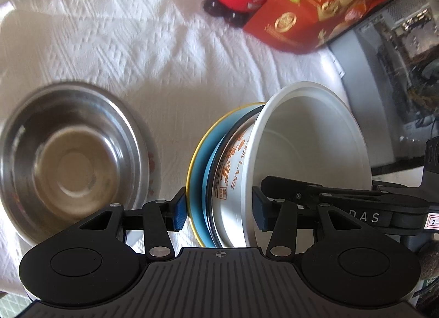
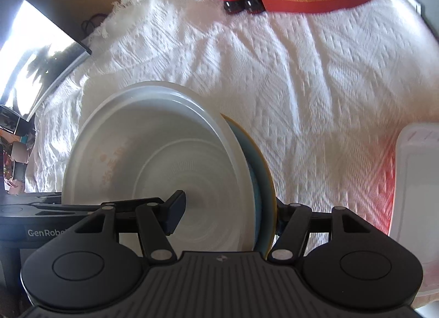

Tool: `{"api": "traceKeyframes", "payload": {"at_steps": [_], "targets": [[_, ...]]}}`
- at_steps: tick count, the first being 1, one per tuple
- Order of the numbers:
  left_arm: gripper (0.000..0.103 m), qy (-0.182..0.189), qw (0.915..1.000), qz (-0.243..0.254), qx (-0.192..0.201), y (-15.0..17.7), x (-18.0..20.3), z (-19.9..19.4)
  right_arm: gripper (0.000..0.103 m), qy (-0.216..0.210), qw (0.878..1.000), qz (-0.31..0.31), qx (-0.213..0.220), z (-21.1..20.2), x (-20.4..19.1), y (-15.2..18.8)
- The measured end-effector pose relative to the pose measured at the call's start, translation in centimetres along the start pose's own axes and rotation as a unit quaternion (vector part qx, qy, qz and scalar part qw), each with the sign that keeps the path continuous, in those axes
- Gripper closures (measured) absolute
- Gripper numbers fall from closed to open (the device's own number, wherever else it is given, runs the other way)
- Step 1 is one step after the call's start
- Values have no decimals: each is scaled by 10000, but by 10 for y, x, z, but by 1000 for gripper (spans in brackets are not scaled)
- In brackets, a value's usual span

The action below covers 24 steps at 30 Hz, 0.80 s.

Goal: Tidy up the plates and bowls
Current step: 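Lift the bowl stack by its rim with both tools, then carry the bowl stack with both tools and lower it into the steel bowl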

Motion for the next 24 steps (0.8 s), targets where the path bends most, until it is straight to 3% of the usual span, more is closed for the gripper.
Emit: {"api": "traceKeyframes", "payload": {"at_steps": [6,12,18,22,24], "targets": [[53,54,9995,-43,312,-14,-10,-36,40,-29,9995,-182,255,-23,-26,-20],[53,-144,9973,-284,656,-15,-47,-76,40,-186,9969,-617,456,-31,-76,-38],[53,-362,9942,-683,754,-4,-99,-96,40,-410,9935,-1028,259,-9,-134,-48],[52,-733,9918,-856,604,2,-129,-83,38,-609,9897,-1293,-11,16,-164,-44],[52,-687,9911,-1029,496,4,-148,-73,38,-589,9879,-1425,-151,29,-177,-39]]}}
Point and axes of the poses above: each gripper's, at about its wrist camera, not at the fingertips, and z roughly the way its jaws point, x to its right, y to its underside, the point moved 3 cm from there along z, roughly the way its jaws point, and after that the axes turned 4 degrees about y, right-handed, at the moved point
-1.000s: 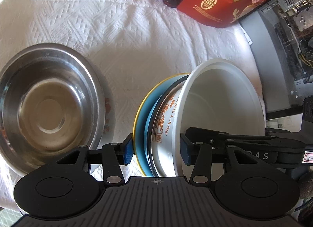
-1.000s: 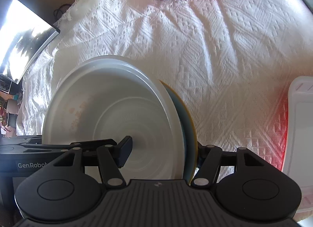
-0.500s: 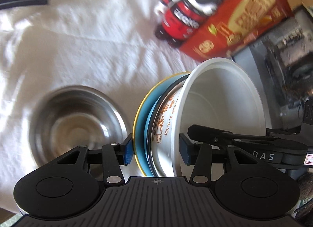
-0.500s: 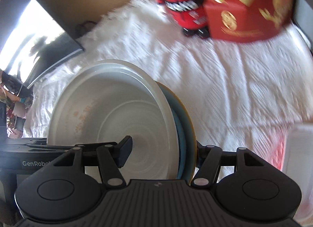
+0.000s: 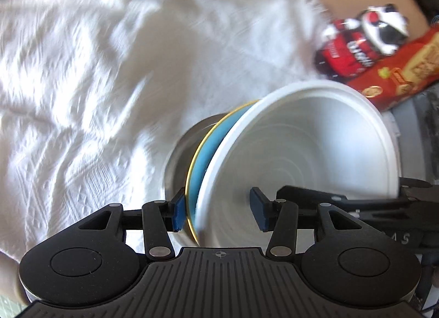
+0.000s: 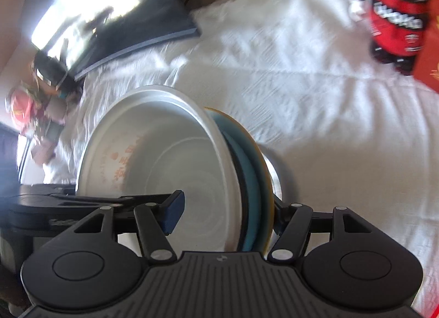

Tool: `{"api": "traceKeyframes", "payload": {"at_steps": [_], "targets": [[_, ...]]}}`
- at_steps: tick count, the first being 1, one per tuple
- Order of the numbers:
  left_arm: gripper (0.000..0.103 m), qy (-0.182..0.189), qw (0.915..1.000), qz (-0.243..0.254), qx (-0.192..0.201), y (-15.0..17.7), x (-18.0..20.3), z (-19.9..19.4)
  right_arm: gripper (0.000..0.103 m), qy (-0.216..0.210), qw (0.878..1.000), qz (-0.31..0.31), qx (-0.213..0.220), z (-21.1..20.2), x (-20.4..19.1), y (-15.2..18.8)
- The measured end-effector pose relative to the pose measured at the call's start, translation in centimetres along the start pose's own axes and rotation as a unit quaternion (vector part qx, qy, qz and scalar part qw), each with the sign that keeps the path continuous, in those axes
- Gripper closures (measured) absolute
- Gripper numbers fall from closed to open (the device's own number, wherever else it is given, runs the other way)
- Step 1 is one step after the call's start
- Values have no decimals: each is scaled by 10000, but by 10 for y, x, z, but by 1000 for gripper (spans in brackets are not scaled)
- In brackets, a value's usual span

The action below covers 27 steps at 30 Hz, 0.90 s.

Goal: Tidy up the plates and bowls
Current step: 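Carry the bowl stack with both tools and lower it into the steel bowl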

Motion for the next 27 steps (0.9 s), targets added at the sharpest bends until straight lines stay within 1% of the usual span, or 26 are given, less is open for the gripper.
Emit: {"api": "traceKeyframes", "payload": {"at_steps": [2,5,7,8,10,14,17,21,27], "targets": [[52,30,9997,-165,-176,2,-12,13,38,51,9998,-108,-154,18,-6,1],[53,151,9990,-232,-359,6,-20,25,38,135,9989,13,-438,42,-5,3],[54,377,9983,-260,-346,4,-22,25,38,183,9983,87,-552,53,0,8],[54,423,9980,-285,-363,3,-22,25,38,215,9978,158,-599,58,6,10],[54,375,9982,-242,-407,2,-22,28,38,212,9975,285,-612,64,16,8],[56,420,9979,-248,-419,0,-23,29,40,200,9980,275,-541,63,19,3],[58,492,9978,-229,-387,0,-25,24,44,263,9978,305,-536,60,22,5],[59,541,9973,-279,-406,-2,-25,21,48,239,9977,342,-542,56,26,7],[59,518,9974,-275,-413,-1,-23,21,49,462,9974,145,-532,52,19,10]]}}
Point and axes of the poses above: each gripper's, at about its wrist camera, not at the fingertips, and z roughly the way its jaws point, x to its right, y to its underside, the point moved 3 cm from there along z, roughly the way its jaws point, and after that the axes turned 4 degrees about y, right-handed, at the moved point
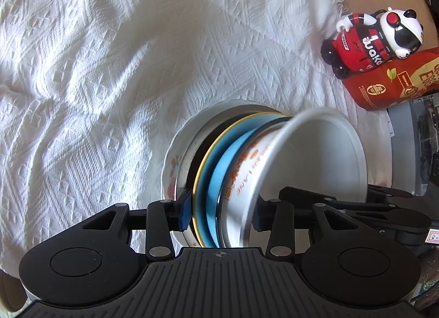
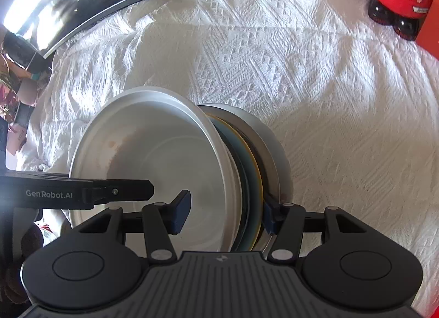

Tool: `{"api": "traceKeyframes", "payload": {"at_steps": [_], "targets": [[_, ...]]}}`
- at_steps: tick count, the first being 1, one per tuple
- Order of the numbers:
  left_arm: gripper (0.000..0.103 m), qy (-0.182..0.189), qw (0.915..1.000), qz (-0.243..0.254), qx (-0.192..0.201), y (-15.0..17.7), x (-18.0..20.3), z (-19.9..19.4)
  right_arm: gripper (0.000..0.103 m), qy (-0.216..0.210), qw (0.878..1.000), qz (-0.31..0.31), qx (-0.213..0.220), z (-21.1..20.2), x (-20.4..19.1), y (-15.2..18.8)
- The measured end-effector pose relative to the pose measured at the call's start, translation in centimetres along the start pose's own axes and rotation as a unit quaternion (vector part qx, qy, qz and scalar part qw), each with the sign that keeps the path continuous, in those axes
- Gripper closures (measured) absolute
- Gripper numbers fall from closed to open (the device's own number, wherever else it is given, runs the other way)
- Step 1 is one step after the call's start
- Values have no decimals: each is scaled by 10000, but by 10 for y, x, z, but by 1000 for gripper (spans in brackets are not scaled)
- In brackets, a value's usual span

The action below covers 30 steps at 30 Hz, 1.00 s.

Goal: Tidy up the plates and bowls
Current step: 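Carry the bowl stack with both tools and lower it into the steel bowl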

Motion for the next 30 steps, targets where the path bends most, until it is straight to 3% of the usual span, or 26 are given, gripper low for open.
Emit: {"api": "traceKeyframes", "payload": {"at_steps": [6,16,22,27,30], "targets": [[59,-127,9999,86,35,0,3,0,52,-81,9999,131,-7,1,6,-2],[60,-41,10000,72,10,-1,2,-1,53,58,9999,-125,-92,-1,-1,-1],[61,4,10000,93,-22,-3,1,-3,53,-77,9998,-129,-135,-11,6,-2],[62,-61,9994,184,280,-10,6,-18,53,27,9995,-263,173,-28,7,-6],[71,197,9985,208,476,-13,11,-35,53,-111,9990,-315,302,-39,4,-9]]}}
Point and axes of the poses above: each gripper's, at about its wrist camera, not at the fingertips, and z roughly the way its jaws point, x to its right, y to its underside, the point moved 3 cm from there along z, roughly the way its jaws point, and after that the axes turned 4 degrees about y, right-handed, at the moved point
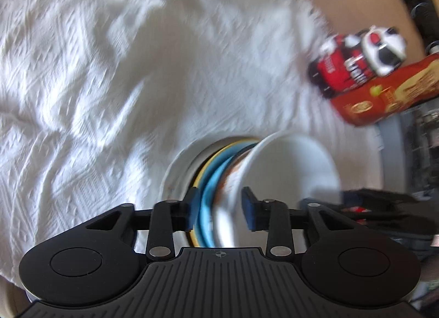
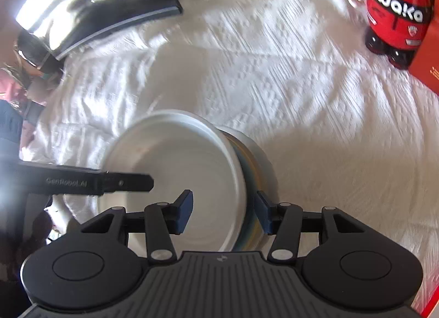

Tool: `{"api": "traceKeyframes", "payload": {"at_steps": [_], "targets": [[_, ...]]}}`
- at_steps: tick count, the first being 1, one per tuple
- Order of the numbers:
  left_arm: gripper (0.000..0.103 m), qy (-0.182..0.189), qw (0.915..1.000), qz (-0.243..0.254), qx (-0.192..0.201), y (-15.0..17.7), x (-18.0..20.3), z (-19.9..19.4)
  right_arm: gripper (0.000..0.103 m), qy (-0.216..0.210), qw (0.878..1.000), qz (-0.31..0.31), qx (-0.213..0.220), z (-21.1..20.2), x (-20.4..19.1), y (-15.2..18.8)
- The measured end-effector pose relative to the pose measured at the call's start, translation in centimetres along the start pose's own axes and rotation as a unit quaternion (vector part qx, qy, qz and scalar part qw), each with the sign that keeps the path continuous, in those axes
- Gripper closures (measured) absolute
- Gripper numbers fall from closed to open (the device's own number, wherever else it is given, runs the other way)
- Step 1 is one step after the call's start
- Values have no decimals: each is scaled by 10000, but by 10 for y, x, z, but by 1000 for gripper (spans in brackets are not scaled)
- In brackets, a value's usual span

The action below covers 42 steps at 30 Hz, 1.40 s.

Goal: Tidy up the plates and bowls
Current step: 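Carry the bowl stack with both tools and lower it into the steel bowl, then open both tools and withdraw them from the bowl stack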

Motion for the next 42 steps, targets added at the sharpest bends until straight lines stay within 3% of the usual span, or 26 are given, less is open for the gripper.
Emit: {"api": "traceKeyframes", "payload": {"at_steps": [7,24,36,42], "targets": [[71,221,9995,4,220,-1,12,-20,53,-111,9998,147,96,-6,3,2],[72,100,9995,-174,236,7,5,-11,53,-145,9990,168,377,-10,-2,10],[77,53,9985,-150,527,20,11,-34,53,-133,9970,-17,765,-44,-11,25],[78,-283,9961,-186,815,24,10,-44,53,-119,9966,44,812,-45,-8,29]]}}
Point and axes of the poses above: each gripper's, at about its wrist camera, not at the fingertips, and z roughly the way its jaws point, x to its right, y to its underside, the point moved 3 cm from there along z, roughly the way its jaws point, and after that the axes turned 4 degrees about y, right-handed, at the moved point
